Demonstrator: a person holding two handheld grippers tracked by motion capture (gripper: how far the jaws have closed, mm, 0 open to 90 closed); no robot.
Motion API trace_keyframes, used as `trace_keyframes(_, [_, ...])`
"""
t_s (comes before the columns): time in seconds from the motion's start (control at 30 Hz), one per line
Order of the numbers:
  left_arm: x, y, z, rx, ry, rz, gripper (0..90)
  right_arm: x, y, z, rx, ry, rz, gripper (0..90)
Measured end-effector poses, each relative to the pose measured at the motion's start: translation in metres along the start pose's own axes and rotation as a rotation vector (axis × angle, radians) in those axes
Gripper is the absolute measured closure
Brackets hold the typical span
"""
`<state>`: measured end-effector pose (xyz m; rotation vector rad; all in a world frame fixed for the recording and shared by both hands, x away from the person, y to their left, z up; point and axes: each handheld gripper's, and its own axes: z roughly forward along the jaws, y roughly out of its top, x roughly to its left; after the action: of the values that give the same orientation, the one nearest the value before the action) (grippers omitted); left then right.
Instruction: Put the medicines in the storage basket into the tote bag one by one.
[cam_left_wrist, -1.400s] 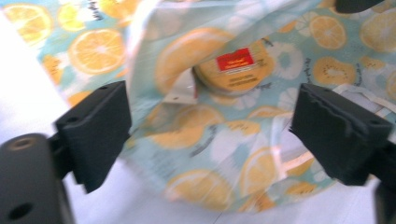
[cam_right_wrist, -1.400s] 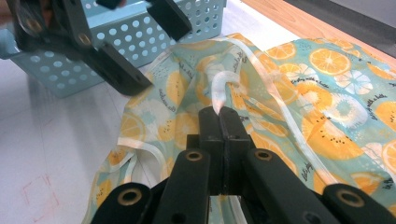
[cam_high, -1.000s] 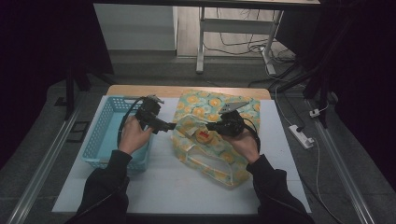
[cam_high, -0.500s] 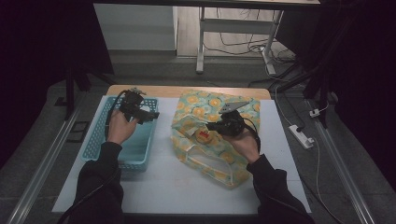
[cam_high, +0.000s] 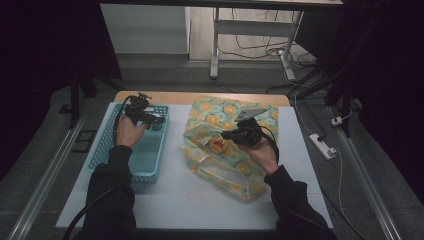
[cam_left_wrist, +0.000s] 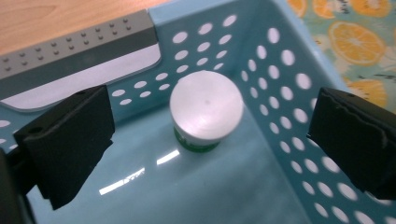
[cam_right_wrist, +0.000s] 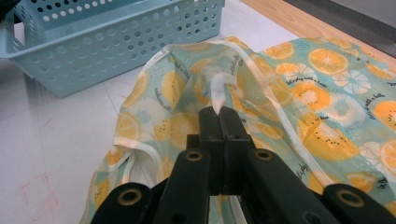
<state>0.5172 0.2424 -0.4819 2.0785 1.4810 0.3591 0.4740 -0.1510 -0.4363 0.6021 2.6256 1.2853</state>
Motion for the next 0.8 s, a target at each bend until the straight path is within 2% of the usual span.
trace_keyframes(0.1, [0.002,0.002,0.006,0.005,-0.013,-0.005,1.3,0.000,0.000,0.000,0.001,0.002,-0.001,90.0])
trace_keyframes(0.23, [0.002,0.003,0.014,0.042,0.022,0.006,5.3,0.000,0.000,0.000,0.000,0.001,-0.001,90.0])
trace_keyframes(0.3, [0.003,0.004,0.017,0.055,0.025,0.005,10.5,-0.001,0.000,-0.001,-0.001,0.002,0.000,90.0])
trace_keyframes(0.47, [0.004,0.005,0.016,0.052,0.016,0.008,27.6,-0.001,-0.001,-0.001,-0.001,0.001,0.003,90.0])
trace_keyframes(0.57, [0.006,0.005,0.019,0.072,0.001,-0.002,34.2,-0.001,-0.001,0.000,0.002,0.003,0.000,90.0])
trace_keyframes(0.63, [0.006,0.005,0.021,0.094,0.009,0.004,36.4,-0.001,-0.001,0.000,0.001,0.002,0.000,90.0])
trace_keyframes(0.73, [0.006,0.005,0.020,0.084,-0.015,-0.009,48.0,-0.001,-0.001,0.000,0.001,0.002,0.003,90.0])
trace_keyframes(0.8, [0.004,0.005,0.020,0.095,-0.008,-0.012,50.0,-0.002,-0.001,0.000,0.001,0.001,0.004,90.0])
